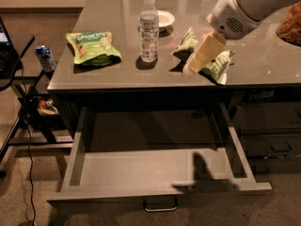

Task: Place blue plastic bottle into top drawer

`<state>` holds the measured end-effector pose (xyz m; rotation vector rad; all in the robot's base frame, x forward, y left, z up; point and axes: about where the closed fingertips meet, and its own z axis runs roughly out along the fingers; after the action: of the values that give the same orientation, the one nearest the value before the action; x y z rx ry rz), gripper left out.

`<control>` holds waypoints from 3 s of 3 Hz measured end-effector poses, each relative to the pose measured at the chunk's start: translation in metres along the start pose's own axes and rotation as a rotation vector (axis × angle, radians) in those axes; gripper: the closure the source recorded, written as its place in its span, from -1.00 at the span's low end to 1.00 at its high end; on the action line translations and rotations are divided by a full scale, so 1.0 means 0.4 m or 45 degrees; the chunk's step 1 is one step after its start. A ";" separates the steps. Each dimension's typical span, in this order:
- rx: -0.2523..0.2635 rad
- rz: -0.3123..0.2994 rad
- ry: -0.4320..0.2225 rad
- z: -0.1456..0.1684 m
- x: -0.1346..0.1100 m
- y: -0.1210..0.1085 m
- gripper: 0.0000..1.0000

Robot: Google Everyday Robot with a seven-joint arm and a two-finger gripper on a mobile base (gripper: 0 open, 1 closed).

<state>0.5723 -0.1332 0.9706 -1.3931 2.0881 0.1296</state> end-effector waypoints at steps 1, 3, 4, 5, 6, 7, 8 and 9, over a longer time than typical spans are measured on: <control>0.043 0.058 -0.083 0.029 -0.015 -0.067 -1.00; 0.053 0.080 -0.133 0.059 -0.039 -0.120 -1.00; 0.040 0.077 -0.188 0.106 -0.052 -0.122 -1.00; 0.016 0.062 -0.281 0.188 -0.125 -0.146 -1.00; -0.021 0.049 -0.347 0.253 -0.201 -0.173 -1.00; -0.066 0.048 -0.392 0.305 -0.246 -0.196 -1.00; -0.100 0.042 -0.413 0.348 -0.278 -0.211 -1.00; -0.141 0.072 -0.408 0.387 -0.293 -0.220 -1.00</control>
Offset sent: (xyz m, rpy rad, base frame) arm 0.0866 0.0025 0.0041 0.1541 -0.0769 -0.0622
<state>0.7456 -0.0154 0.9313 -1.2808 1.8759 0.4666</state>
